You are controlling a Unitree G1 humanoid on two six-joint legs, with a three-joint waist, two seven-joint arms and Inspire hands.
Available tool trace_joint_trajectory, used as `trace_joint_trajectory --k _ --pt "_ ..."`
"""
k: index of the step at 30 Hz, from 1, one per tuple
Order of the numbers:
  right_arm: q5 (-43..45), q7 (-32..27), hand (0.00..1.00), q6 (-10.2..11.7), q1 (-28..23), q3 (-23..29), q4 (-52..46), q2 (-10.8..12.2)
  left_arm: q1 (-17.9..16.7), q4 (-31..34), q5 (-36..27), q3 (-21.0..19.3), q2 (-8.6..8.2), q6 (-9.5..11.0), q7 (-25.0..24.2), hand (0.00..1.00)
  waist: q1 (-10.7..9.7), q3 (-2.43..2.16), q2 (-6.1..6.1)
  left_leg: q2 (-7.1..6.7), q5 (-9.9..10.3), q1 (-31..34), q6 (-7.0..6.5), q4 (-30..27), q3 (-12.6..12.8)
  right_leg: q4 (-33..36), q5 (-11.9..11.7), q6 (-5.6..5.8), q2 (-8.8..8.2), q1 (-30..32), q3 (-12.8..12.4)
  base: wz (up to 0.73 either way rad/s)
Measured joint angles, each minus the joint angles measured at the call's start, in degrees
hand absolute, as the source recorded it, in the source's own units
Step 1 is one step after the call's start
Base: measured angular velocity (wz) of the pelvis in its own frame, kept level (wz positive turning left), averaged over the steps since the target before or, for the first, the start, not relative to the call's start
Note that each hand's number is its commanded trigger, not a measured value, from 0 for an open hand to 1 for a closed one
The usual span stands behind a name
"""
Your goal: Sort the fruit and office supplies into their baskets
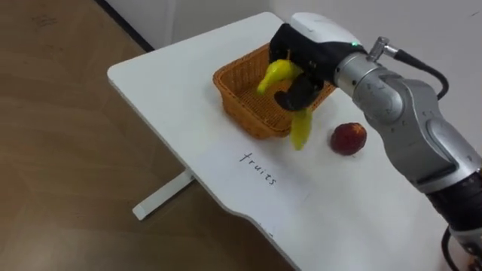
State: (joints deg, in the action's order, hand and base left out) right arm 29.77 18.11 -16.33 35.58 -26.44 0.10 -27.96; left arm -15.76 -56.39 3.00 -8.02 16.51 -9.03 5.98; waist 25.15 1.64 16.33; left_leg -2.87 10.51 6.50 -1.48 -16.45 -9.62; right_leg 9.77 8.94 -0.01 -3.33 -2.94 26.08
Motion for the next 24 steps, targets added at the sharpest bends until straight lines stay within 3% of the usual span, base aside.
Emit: trace_joint_trajectory --k 24 --pt "-0.1 -4.3 0.00 0.8 0.0 -2.1 4.1 0.0 -0.4 1.1 0.0 1.4 0.53 -0.7 0.1 0.00 0.5 0.05 -0.10 0.01 -0.2 0.0 -0.20 -0.1 0.0 0.0 0.0 0.01 0.03 -0.1 0.1 0.00"
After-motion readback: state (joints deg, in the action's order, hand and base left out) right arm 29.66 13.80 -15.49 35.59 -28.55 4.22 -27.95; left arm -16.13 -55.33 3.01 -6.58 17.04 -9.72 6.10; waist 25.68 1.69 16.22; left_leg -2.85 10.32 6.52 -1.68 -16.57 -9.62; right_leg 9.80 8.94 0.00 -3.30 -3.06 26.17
